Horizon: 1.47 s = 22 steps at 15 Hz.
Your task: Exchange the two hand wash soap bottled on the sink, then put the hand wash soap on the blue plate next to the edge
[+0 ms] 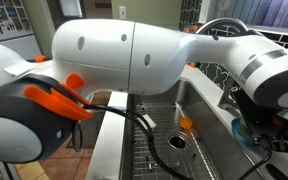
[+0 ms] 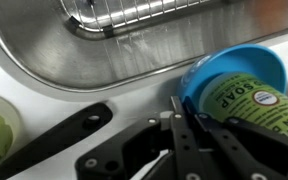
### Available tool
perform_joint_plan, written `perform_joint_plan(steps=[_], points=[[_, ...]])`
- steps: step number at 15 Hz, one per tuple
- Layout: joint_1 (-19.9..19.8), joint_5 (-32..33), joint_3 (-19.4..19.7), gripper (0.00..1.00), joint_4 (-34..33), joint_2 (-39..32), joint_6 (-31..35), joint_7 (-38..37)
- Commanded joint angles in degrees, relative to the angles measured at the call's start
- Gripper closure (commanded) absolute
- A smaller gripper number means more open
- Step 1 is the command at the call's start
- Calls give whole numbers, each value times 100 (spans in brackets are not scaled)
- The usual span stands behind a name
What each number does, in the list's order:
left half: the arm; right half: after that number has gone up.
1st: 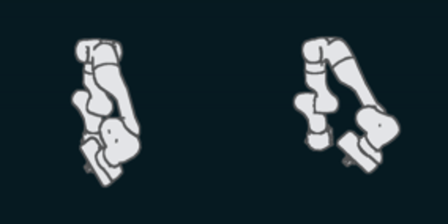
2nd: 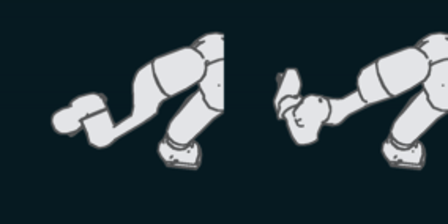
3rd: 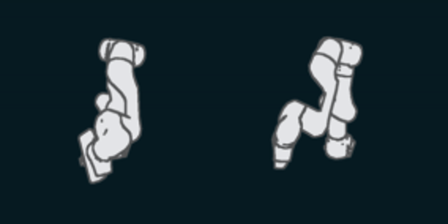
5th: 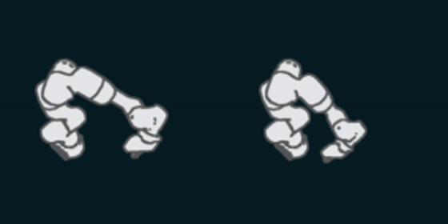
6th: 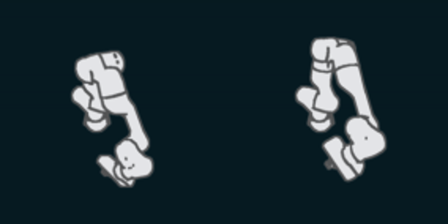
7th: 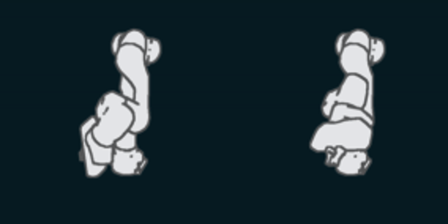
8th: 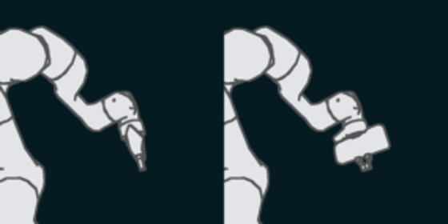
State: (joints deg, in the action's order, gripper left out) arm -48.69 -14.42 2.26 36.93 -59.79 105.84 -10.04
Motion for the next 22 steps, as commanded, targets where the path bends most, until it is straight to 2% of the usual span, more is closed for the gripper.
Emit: perform_joint_plan(steps=[1, 2, 4, 8, 9, 10, 11, 14, 15, 22], points=[[-75, -83, -71, 97, -256, -214, -84, -27], [-83, -84, -84, 71, -262, -219, -70, 25], [-80, -68, -78, 63, -262, -229, -67, 32], [-98, -82, -86, 32, -286, -294, -115, 7], [-107, -91, -95, 75, -299, -307, -113, 15], [-117, -98, -104, 71, -313, -320, -123, 20], [-126, -103, -113, 72, -324, -327, -128, 26], [-146, -117, -161, 95, -345, -319, -156, 47], [-164, -138, -199, 100, -353, -312, -200, 71], [-388, -286, -523, 99, -447, -297, -195, 364]])
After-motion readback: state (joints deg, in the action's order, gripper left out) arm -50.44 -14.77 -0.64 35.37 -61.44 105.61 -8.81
